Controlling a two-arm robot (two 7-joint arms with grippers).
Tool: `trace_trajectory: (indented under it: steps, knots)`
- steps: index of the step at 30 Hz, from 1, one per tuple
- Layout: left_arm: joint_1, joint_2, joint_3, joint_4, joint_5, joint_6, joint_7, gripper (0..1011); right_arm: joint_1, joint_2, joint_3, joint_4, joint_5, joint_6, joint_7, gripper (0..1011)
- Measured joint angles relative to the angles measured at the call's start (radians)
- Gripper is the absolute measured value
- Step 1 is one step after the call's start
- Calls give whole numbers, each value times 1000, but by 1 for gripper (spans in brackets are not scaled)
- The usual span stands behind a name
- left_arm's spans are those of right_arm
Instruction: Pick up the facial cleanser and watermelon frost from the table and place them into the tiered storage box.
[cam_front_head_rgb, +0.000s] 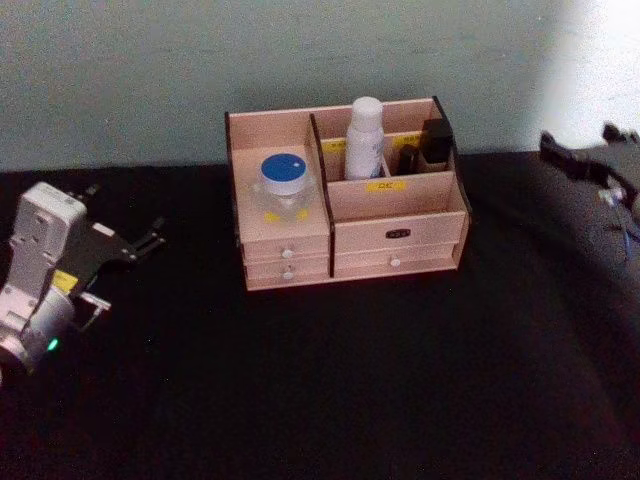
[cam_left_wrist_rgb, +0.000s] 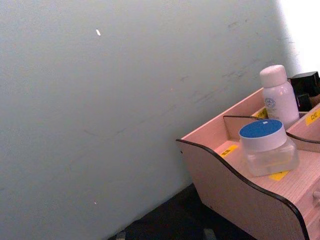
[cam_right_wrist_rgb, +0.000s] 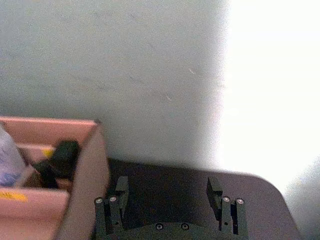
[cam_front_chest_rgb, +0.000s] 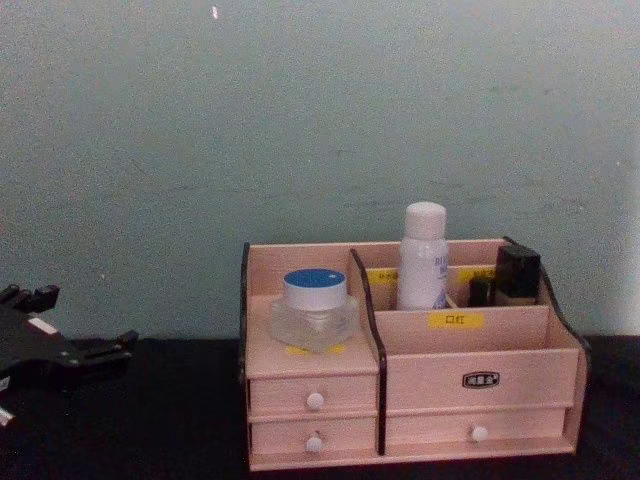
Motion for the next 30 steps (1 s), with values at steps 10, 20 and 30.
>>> trace_trajectory:
  steps: [10, 20, 30]
  knots:
    - [0, 0, 0, 0, 0, 0, 0, 1001, -147, -29, 16, 0, -54, -40, -71, 1002]
    - [0, 0, 0, 0, 0, 0, 0, 1001, -127, -57, 9, 67, -82, -38, -69, 1003]
    - [0, 0, 0, 0, 0, 0, 0, 1001, -129, -54, 10, 61, -81, -37, -69, 1002]
